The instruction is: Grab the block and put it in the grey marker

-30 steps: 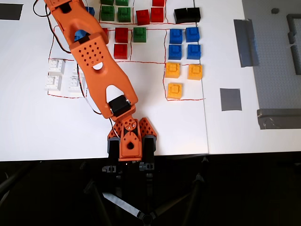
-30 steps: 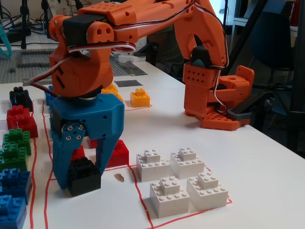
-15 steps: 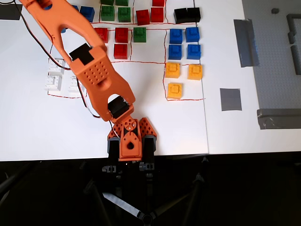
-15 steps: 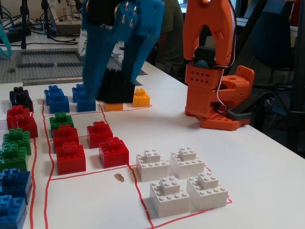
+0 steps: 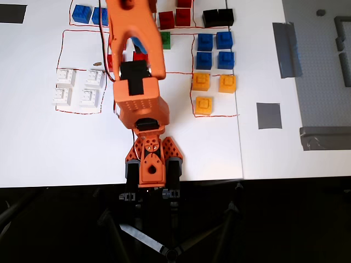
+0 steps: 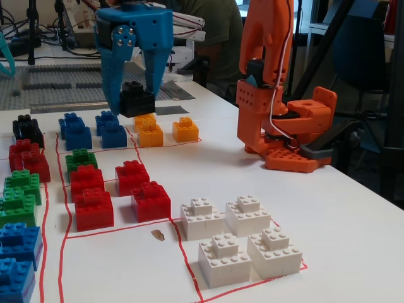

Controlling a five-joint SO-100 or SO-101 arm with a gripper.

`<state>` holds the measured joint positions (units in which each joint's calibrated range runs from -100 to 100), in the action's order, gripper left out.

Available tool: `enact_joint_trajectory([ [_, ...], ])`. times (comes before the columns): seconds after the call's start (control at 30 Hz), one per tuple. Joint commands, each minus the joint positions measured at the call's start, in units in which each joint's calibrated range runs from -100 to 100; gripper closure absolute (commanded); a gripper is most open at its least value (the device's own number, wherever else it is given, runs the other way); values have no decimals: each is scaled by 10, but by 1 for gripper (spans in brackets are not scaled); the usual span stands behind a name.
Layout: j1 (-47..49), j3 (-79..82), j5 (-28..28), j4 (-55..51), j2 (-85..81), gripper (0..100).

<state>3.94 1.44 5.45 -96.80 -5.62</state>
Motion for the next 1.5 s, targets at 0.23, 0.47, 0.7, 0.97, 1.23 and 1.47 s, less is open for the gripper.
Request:
enact_joint_trajectory([
  [0.23, -286, 23, 94, 8, -85, 100],
  [0.47, -453, 23, 156, 52, -42, 100],
  [0.7, -583, 17, 224, 112, 7, 100],
  [0.97, -711, 5, 311, 218, 72, 100],
  [1.23, -785, -28, 358, 282, 134, 100],
  [1.47, -805, -59, 366, 309, 197, 100],
])
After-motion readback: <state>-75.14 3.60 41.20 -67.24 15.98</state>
